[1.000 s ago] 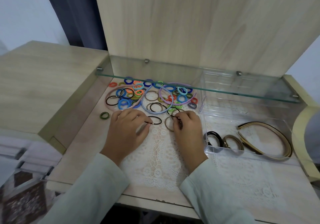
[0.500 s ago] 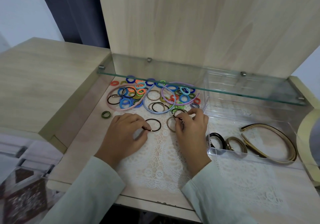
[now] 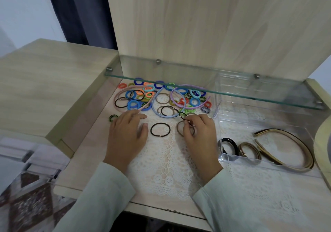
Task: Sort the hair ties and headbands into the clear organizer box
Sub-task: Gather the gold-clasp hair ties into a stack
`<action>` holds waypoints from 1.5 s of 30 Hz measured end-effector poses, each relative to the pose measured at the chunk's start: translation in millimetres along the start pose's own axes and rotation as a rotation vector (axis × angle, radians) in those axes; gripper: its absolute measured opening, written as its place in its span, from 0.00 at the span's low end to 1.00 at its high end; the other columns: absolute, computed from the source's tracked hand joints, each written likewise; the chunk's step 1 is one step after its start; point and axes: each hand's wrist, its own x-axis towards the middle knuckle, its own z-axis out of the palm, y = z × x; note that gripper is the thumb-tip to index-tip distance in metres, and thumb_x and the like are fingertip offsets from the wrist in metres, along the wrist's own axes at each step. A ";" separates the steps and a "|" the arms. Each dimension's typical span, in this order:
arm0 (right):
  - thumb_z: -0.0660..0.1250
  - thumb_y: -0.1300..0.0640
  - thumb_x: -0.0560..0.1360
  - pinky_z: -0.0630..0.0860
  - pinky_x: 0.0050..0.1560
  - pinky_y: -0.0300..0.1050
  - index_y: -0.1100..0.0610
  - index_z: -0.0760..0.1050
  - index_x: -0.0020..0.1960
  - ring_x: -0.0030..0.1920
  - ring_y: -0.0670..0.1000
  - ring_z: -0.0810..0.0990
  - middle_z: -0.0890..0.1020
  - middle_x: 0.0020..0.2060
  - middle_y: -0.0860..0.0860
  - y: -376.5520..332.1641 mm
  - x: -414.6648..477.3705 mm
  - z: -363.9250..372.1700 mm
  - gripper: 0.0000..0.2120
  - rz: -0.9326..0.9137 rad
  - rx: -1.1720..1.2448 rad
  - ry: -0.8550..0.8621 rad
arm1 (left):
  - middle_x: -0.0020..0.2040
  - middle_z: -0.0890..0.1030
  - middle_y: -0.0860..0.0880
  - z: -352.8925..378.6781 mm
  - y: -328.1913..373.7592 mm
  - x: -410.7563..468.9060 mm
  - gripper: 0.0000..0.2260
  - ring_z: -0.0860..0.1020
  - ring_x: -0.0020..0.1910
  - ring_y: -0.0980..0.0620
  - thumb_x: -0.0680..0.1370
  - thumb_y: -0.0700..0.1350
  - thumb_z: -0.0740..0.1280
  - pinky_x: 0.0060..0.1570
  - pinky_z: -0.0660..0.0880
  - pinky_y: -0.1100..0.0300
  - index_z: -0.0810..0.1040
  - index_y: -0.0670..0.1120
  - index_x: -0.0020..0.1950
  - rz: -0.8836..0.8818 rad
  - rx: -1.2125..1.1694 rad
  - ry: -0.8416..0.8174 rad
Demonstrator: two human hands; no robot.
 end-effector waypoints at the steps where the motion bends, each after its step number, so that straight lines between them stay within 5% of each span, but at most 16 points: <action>1: 0.67 0.61 0.74 0.68 0.47 0.40 0.56 0.80 0.49 0.46 0.49 0.72 0.79 0.45 0.49 -1.5 0.1 0.2 0.05 -0.011 0.037 -0.007 | 0.63 0.78 0.50 0.7 -0.1 0.0 0.15 0.75 0.64 0.49 0.76 0.51 0.60 0.61 0.70 0.50 0.79 0.50 0.59 -0.012 -0.017 -0.017; 6: 0.67 0.62 0.75 0.71 0.49 0.43 0.57 0.81 0.49 0.47 0.50 0.75 0.78 0.45 0.48 -7.0 -1.4 4.0 0.06 -0.158 0.185 -0.125 | 0.65 0.78 0.49 0.4 0.9 0.6 0.15 0.75 0.64 0.49 0.76 0.50 0.61 0.62 0.73 0.49 0.79 0.49 0.60 -0.008 -0.047 -0.036; 14: 0.67 0.56 0.76 0.71 0.42 0.49 0.53 0.81 0.50 0.42 0.50 0.72 0.77 0.43 0.48 -8.7 -2.4 8.3 0.06 -0.314 -0.024 -0.219 | 0.62 0.79 0.50 0.9 -1.5 0.2 0.15 0.77 0.62 0.50 0.76 0.50 0.60 0.60 0.73 0.47 0.79 0.48 0.59 -0.001 -0.040 -0.035; 45: 0.65 0.54 0.72 0.70 0.42 0.47 0.50 0.83 0.47 0.42 0.47 0.72 0.77 0.43 0.44 -8.7 -8.3 7.2 0.09 -0.252 -0.076 -0.258 | 0.59 0.78 0.54 -1.2 1.6 0.5 0.14 0.76 0.60 0.53 0.76 0.51 0.59 0.60 0.67 0.51 0.80 0.53 0.56 -0.025 -0.004 -0.042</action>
